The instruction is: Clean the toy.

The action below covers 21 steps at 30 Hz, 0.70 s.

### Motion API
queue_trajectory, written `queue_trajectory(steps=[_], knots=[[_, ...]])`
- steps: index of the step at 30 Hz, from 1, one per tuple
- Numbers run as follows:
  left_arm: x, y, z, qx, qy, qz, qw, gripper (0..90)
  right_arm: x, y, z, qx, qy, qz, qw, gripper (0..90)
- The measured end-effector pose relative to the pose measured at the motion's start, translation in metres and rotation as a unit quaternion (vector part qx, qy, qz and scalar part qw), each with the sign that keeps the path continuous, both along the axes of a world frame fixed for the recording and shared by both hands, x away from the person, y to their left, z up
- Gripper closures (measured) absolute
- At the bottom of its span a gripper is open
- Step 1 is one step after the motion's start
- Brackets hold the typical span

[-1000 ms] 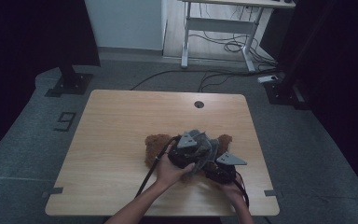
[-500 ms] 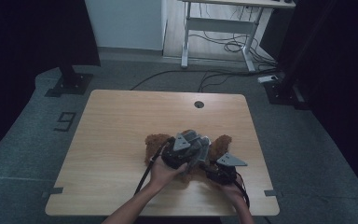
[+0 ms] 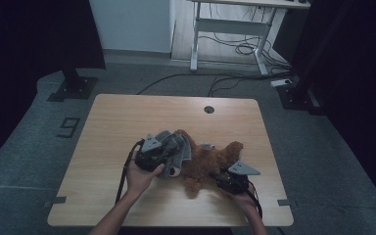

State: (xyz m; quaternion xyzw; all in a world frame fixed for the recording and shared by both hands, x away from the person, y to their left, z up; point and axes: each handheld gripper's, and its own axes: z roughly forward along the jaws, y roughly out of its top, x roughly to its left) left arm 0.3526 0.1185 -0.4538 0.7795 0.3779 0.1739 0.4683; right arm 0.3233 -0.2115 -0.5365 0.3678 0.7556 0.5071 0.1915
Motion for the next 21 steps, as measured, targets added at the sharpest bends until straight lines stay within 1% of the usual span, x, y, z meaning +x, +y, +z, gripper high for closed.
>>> queue_trajectory(steps=[2, 5, 6, 10, 12, 14, 16, 19, 21], knots=[[0.001, 0.011, -0.003, -0.001, 0.005, 0.014, 0.9999, 77.1, 0.0, 0.0, 0.0, 0.001, 0.0, 0.0, 1.0, 56.5], [0.004, 0.027, -0.01, 0.003, 0.016, 0.031, 0.9994, 76.9, 0.0, 0.0, 0.0, 0.001, 0.0, 0.0, 1.0, 56.5], [0.006, 0.034, -0.013, 0.003, 0.022, 0.037, 0.9991, 76.9, 0.0, 0.0, 0.0, 0.002, 0.001, 0.0, 1.0, 56.5], [0.01, 0.048, -0.022, 0.001, 0.042, 0.05, 0.9978, 76.8, 0.0, 0.0, 0.0, 0.001, 0.0, 0.001, 1.0, 56.5], [0.009, 0.051, -0.022, -0.008, 0.047, 0.049, 0.9977, 76.8, 0.0, -0.001, 0.0, 0.001, 0.0, 0.001, 1.0, 56.6], [0.008, 0.048, -0.016, -0.009, 0.041, 0.044, 0.9982, 76.7, 0.0, -0.001, -0.001, 0.002, -0.001, 0.001, 1.0, 56.6], [0.006, 0.04, -0.009, -0.009, 0.031, 0.035, 0.9989, 76.6, 0.001, -0.001, -0.001, 0.003, 0.0, 0.001, 1.0, 56.5], [0.004, 0.021, 0.004, -0.011, 0.016, 0.015, 0.9997, 76.6, 0.001, -0.001, -0.001, 0.004, 0.0, 0.001, 1.0, 56.5], [0.004, 0.004, 0.012, -0.008, 0.009, -0.002, 0.9999, 76.5, 0.001, -0.002, -0.001, 0.005, 0.0, 0.002, 1.0, 56.5]])
